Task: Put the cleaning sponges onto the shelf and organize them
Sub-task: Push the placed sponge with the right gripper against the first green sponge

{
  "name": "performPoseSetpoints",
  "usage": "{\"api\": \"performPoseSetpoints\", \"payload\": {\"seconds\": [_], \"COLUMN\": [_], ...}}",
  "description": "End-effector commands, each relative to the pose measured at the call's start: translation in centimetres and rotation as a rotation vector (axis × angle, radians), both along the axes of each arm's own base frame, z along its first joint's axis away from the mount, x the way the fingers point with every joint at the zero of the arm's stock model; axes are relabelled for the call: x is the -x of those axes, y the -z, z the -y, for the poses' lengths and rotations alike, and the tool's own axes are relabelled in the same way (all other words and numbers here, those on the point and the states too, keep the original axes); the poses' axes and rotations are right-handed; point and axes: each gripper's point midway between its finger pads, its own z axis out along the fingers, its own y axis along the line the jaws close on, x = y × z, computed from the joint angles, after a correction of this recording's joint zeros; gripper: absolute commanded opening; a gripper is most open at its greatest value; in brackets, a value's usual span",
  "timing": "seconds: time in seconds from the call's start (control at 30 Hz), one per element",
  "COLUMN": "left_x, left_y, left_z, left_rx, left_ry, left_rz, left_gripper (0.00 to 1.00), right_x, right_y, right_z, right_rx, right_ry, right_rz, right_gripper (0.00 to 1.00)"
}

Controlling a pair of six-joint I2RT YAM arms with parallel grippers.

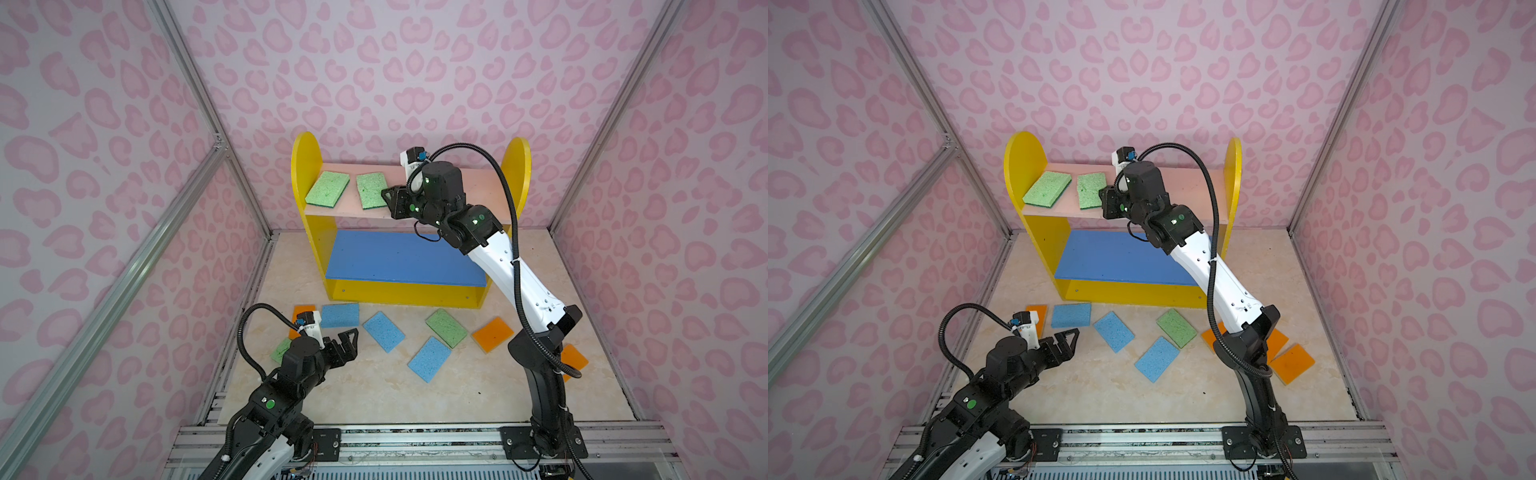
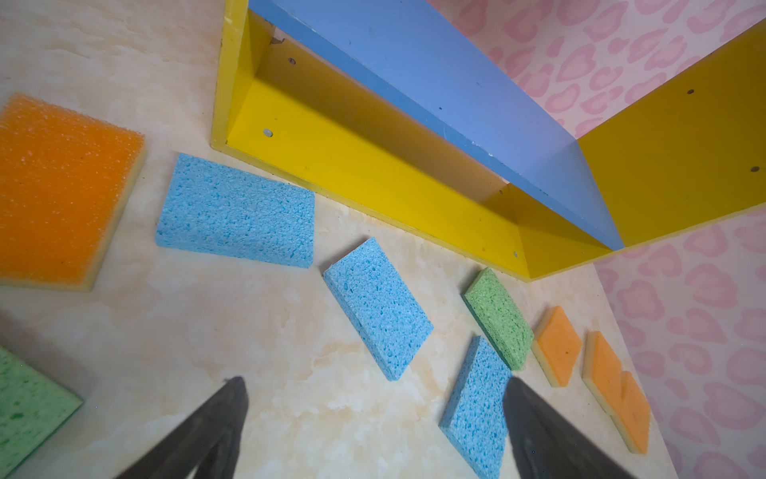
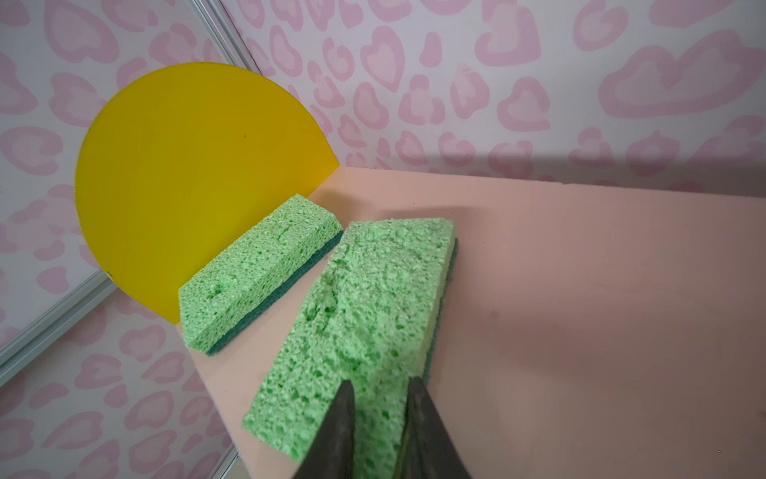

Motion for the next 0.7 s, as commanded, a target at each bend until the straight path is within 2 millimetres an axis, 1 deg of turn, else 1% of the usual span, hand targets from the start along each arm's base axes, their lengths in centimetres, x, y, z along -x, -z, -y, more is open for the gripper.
{"api": "performPoseSetpoints", "payload": {"seconds": [0.0, 0.27, 0.4, 0.43, 0.53, 0.67], "left_x": [0.0, 0.1, 0.3, 0.3, 0.4, 0.4], "left_y": [0.1, 0.3, 0.3, 0.2, 0.0, -0.1], "left_z": [-0.3, -0.4, -0.5, -0.6, -0.7, -0.8], "left_rx": [-0.007, -0.007, -0.012, -0.013, -0.018, -0.021], "left_ry": [-0.011, -0.014, -0.015, -0.015, -0.017, -0.019], "left_rz": [0.001, 0.000, 0.001, 0.004, 0.011, 0.015], "left_gripper": [0.97, 0.97, 0.97, 0.97, 0.97, 0.97], "right_x": [-0.1, -0.3, -0.1, -0.1, -0.3, -0.6], "right_y": [1.6, 1.9, 2.0, 2.1, 2.4, 2.5], "right_z": [-0.5, -1.5, -2.0, -2.0, -1.5, -0.3], "right_rx": [0.021, -0.055, -0.061, -0.061, -0.049, -0.049], "right_ry": [-0.004, 0.014, 0.032, 0.036, 0.061, 0.102], "right_rz": [-0.041, -0.079, -0.074, -0.075, -0.079, -0.083], "right_gripper": [0.20, 0.18, 0.20, 0.19, 0.08, 0.03]}}
